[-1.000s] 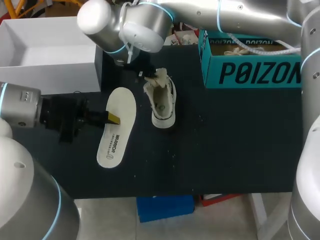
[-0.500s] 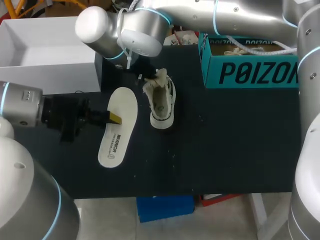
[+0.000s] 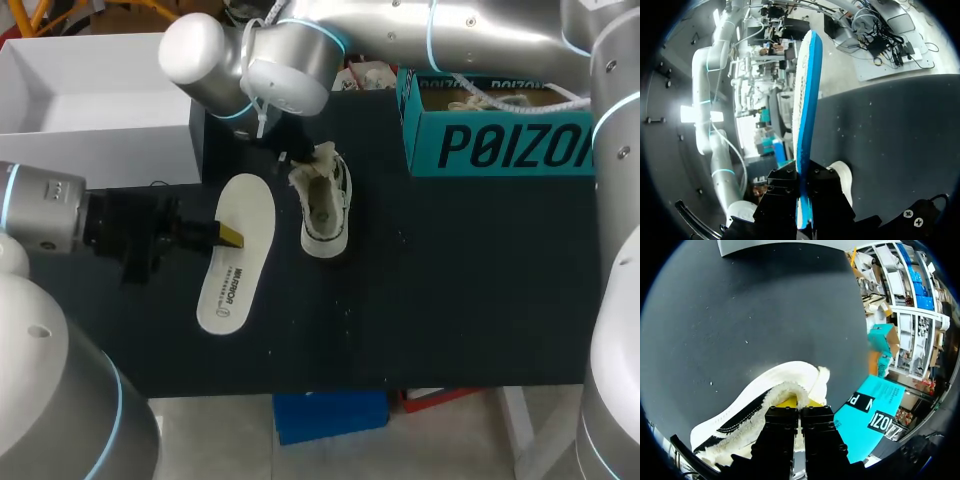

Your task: Take the shoe out of the shoebox, open the shoe tongue, remove and reinsert the insole, then place the shoe into the shoebox

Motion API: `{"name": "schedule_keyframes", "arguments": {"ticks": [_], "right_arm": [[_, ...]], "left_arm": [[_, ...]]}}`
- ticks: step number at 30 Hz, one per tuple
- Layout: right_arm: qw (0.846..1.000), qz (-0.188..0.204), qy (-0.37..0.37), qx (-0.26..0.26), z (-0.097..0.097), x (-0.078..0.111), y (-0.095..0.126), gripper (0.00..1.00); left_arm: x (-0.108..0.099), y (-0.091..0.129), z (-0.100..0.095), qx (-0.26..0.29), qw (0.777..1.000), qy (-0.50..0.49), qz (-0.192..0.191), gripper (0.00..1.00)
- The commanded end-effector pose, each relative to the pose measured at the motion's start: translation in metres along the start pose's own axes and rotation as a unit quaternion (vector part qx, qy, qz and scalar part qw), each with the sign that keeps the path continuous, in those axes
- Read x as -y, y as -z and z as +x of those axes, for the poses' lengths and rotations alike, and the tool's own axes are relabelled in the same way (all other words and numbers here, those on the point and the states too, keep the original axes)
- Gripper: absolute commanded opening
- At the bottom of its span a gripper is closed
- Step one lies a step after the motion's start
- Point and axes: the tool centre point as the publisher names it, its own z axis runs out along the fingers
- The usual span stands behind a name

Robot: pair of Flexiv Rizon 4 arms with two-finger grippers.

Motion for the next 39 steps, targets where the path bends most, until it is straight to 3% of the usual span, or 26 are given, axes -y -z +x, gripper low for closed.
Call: {"name": "schedule_keyframes", "arguments": {"ticks": [1, 2, 3, 15, 22, 35, 39], "right_arm": [[1.000, -0.003, -0.007, 0.000, 0.003, 0.002, -0.002, 0.24], [1.000, -0.003, -0.008, 0.000, 0.003, 0.004, 0.000, 0.53], [1.000, -0.002, -0.012, 0.002, 0.003, 0.006, 0.002, 1.00], [0.996, -0.018, -0.087, 0.019, -0.012, 0.039, 0.042, 1.00], [0.993, -0.034, -0.109, 0.020, -0.020, 0.049, 0.064, 1.00], [0.990, -0.040, -0.134, 0.004, -0.019, 0.070, 0.089, 1.00], [0.984, -0.045, -0.172, -0.013, -0.019, 0.081, 0.096, 1.00]], "left_arm": [[0.000, -0.003, -0.001, -0.003, 1.000, -0.001, 0.000, 0.00], [-0.001, -0.004, -0.001, -0.002, 1.000, -0.001, 0.000, 0.00], [-0.001, -0.004, -0.002, -0.002, 1.000, -0.001, 0.001, 0.00], [0.000, -0.013, -0.011, 0.007, 1.000, -0.012, 0.016, 0.00], [0.001, -0.016, -0.015, 0.011, 1.000, -0.015, 0.021, 0.00], [0.005, -0.020, -0.022, 0.015, 0.999, -0.023, 0.032, 0.00], [0.006, -0.022, -0.025, 0.012, 0.999, -0.024, 0.042, 0.00]]}}
